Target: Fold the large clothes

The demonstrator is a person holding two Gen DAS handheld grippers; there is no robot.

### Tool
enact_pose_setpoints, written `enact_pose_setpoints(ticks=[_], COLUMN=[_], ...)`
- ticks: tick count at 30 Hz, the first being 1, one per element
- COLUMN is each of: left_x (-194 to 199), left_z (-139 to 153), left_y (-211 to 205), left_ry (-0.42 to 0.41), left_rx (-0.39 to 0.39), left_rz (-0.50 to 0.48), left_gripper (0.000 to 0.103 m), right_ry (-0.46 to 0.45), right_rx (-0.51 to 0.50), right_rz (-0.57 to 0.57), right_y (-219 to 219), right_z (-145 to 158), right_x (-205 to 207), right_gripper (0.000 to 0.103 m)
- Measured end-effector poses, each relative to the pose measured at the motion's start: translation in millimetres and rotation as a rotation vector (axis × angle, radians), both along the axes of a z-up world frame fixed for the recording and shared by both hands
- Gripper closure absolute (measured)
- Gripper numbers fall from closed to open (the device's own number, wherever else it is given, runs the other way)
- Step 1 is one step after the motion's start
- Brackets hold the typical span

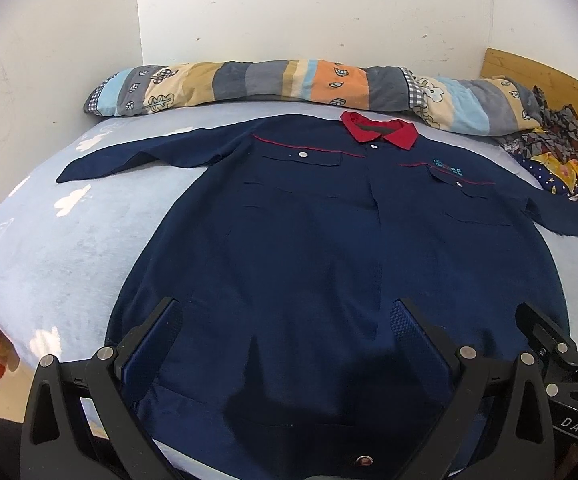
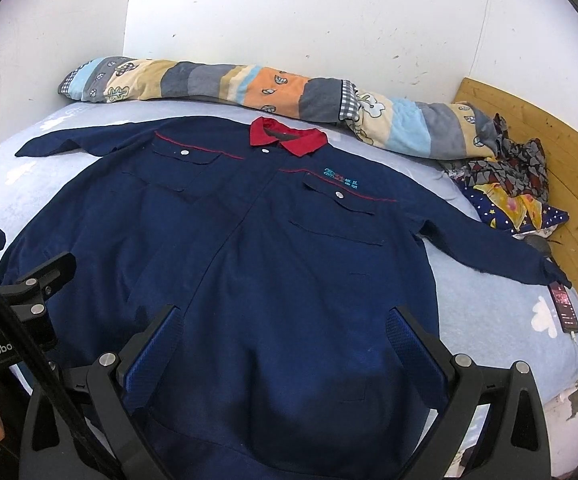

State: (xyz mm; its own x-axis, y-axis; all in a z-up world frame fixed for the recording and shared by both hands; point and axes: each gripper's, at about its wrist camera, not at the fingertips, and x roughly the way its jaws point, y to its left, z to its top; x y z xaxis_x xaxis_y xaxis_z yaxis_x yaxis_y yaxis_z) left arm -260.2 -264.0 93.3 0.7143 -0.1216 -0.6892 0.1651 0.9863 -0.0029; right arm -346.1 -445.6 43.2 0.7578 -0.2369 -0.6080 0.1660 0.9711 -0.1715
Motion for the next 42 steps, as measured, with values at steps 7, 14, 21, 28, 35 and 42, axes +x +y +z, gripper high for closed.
enact_pose_setpoints(ticks=[7,14,21,28,35,42], left_x=[-1,-1,0,-2,3,49], left_z=[0,2,4,2,17,46], left_y=[-1,-2,-4,-8,-23,-55], left_ry=[-0.003,0.001,-0.002,-0.018,-0.079,-0.135], left_rx=[0.007,0.008,0.011,0.034,0.08,0.12], left_rz=[0.005,0.002,0.004,-0.007,-0.052,-0.173], left_gripper=[0.0,0.0,0.0,0.0,0.0,0.0], right_ry=[-0.003,-0.005,-0.048,-0.064,-0.172,-0.24], right_rx=[-0.006,-0.001,0.068,0.136,0.328,0.574], right_rz=[0.001,-0.002,-0.079,-0.122,-0.147,-0.25], right_y=[-1,-3,-35,-58,-118,-234], right_z=[1,2,16,22,54,70], right_x=[-2,-3,-7,-11,-21,-33], right_gripper=[0.0,0.0,0.0,0.0,0.0,0.0])
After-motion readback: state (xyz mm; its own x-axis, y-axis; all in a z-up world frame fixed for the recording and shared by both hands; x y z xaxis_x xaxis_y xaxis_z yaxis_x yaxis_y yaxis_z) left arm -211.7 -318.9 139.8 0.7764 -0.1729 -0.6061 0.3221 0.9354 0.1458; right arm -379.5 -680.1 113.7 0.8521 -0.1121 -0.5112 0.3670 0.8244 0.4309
